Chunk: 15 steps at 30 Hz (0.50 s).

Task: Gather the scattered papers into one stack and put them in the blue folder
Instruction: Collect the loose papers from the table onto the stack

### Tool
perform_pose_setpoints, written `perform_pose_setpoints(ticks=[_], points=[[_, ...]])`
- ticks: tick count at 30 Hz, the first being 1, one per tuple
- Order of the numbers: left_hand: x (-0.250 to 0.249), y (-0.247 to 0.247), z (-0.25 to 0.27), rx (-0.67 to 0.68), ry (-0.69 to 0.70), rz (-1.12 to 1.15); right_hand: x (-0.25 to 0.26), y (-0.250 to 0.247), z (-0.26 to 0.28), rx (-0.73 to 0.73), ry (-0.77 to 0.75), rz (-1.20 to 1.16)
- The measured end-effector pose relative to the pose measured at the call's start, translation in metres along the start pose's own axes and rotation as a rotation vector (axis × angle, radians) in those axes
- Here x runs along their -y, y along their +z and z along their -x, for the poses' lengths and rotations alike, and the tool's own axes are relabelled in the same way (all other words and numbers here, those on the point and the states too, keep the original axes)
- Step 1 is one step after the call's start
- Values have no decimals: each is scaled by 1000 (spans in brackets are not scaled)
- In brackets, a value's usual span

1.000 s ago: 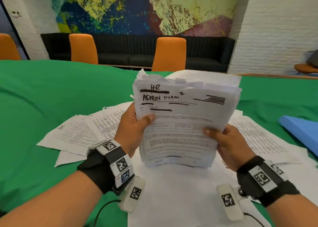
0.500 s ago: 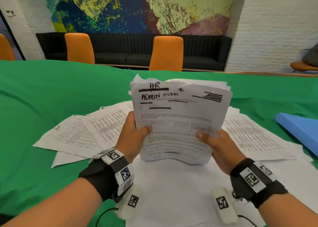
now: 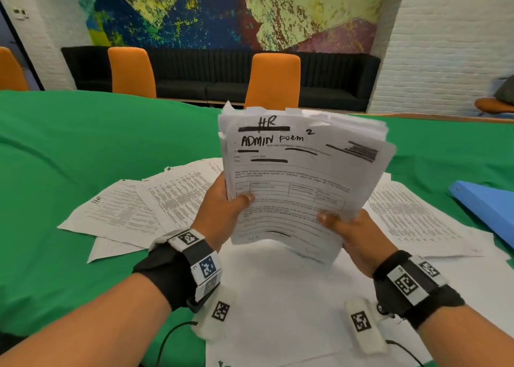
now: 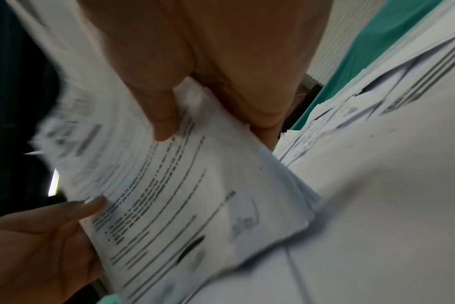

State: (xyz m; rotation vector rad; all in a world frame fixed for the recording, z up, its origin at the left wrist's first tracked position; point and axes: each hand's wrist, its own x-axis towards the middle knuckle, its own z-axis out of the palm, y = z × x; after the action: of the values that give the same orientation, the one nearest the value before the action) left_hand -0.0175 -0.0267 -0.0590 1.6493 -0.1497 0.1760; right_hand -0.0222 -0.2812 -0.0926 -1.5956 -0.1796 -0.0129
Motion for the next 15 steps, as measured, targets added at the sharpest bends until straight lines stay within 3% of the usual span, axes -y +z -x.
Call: perform_pose_setpoints(ticks=[3,6,9,12,15], points=[[6,-9,-4,134,-83,-191,-1,-5,1,-29,55,72],[14,-36,-6,246,-234,-666,6,-25,-2,-177,67,131],[21,-61,1,263,-354,-1121,10,-51,-5,-243,140,109],[33,-64,10,283,-460,-1155,5,-70,-1,-253,208,72],[49,-52,10,267,-419,-1101,-7,-74,9,-233,308,73]])
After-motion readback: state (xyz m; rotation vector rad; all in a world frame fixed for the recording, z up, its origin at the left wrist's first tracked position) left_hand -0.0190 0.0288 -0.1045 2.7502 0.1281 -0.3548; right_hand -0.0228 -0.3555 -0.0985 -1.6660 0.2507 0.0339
